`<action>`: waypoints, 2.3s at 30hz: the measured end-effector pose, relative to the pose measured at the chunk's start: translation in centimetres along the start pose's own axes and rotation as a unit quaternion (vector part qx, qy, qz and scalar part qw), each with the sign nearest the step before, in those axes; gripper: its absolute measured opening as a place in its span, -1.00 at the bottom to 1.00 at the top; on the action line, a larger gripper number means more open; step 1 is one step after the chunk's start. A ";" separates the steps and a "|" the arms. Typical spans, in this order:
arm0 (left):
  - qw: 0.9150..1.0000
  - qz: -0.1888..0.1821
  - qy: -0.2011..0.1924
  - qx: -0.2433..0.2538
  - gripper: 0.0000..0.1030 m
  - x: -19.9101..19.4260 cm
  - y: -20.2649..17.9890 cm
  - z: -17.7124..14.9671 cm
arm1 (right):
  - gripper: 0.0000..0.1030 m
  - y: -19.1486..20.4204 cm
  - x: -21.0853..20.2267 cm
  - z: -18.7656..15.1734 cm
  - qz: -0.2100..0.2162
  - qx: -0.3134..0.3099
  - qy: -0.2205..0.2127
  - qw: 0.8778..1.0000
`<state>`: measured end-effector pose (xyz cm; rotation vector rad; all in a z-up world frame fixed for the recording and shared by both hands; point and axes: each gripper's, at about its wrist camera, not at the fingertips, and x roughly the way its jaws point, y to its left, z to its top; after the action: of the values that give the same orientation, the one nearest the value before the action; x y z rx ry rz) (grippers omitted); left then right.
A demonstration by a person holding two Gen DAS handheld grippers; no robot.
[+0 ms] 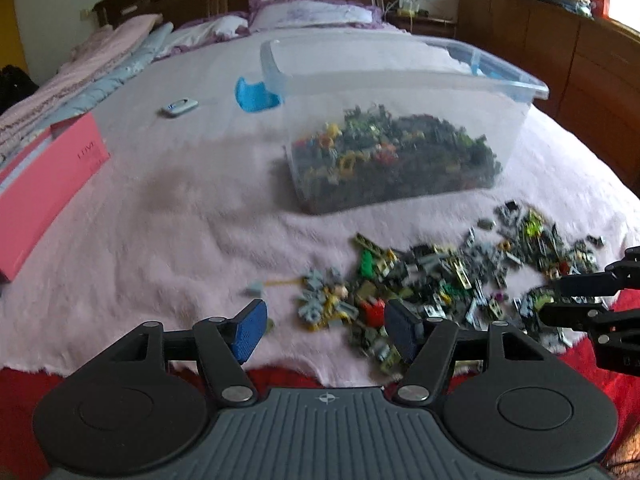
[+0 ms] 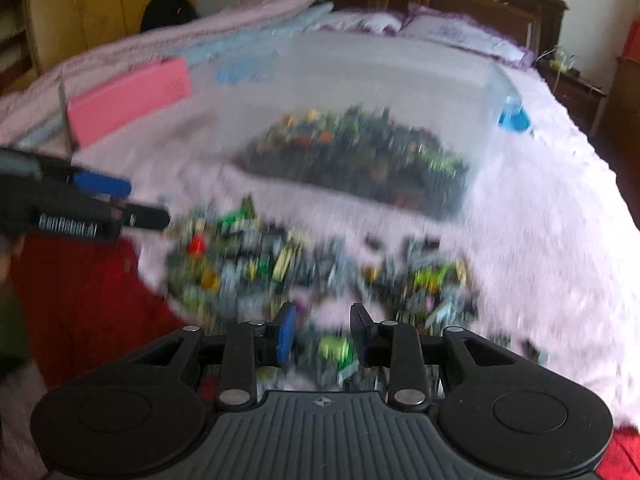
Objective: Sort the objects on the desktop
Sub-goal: 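Move both open tools back down to the loose Lego pile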
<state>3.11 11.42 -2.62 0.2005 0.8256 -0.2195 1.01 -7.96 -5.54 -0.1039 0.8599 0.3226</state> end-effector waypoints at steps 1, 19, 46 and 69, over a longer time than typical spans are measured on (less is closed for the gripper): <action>1.000 0.001 0.002 0.003 0.26 0.0 -0.3 -0.3 | -0.37 0.1 0.0 -0.4 0.000 -0.001 0.006 1.000; 0.998 -0.025 0.047 0.016 -0.10 1.5 -2.8 -2.4 | -0.40 -1.9 -1.9 -2.3 -0.041 0.045 -0.005 0.998; 0.996 0.003 0.071 -0.045 -0.07 0.2 -1.2 -1.4 | -0.37 -3.2 0.2 -2.6 -0.056 0.043 -0.016 0.997; 0.996 0.053 0.016 0.065 -0.08 0.8 -1.8 -1.4 | -0.45 -2.5 -0.3 -1.9 -0.040 0.041 -0.026 0.998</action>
<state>2.17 9.98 -4.25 0.3706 0.8313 -0.1712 0.30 -10.76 -6.66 -0.0520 0.8146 0.2144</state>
